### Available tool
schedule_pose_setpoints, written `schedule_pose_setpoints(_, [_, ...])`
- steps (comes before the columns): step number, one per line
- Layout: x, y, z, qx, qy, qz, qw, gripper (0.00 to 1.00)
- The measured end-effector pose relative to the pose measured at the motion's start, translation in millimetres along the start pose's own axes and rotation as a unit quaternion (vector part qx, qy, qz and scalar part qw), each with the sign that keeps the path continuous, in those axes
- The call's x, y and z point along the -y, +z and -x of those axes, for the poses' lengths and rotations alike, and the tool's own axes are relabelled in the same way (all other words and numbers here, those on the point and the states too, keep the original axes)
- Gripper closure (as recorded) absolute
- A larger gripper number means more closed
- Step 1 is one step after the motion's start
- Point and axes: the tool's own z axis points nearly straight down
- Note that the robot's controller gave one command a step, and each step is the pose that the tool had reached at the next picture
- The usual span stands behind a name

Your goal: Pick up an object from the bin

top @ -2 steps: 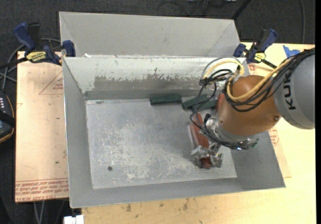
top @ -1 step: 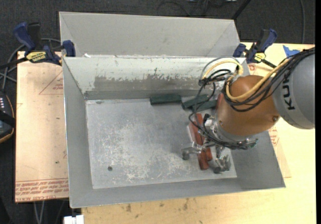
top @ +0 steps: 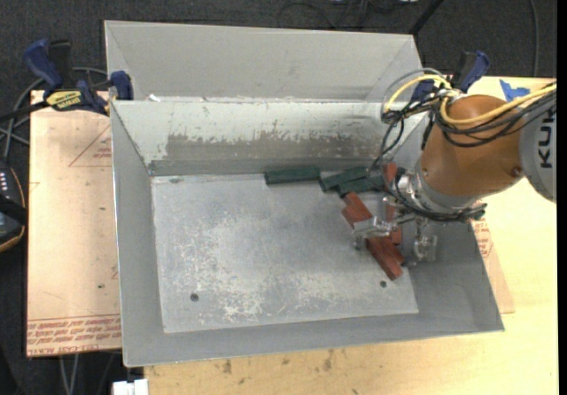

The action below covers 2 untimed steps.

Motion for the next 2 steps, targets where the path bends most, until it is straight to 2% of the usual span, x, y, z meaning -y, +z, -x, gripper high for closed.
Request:
schedule_pose_setpoints(1, [-2.4, 0.5, 2.3, -0.0011, -0.005, 0.002, 1.0, 1.0])
schedule_pose_setpoints(2, [-41.4, -142.3, 15.2, -0.0032, -0.015, -0.004, 0.9999, 1.0])
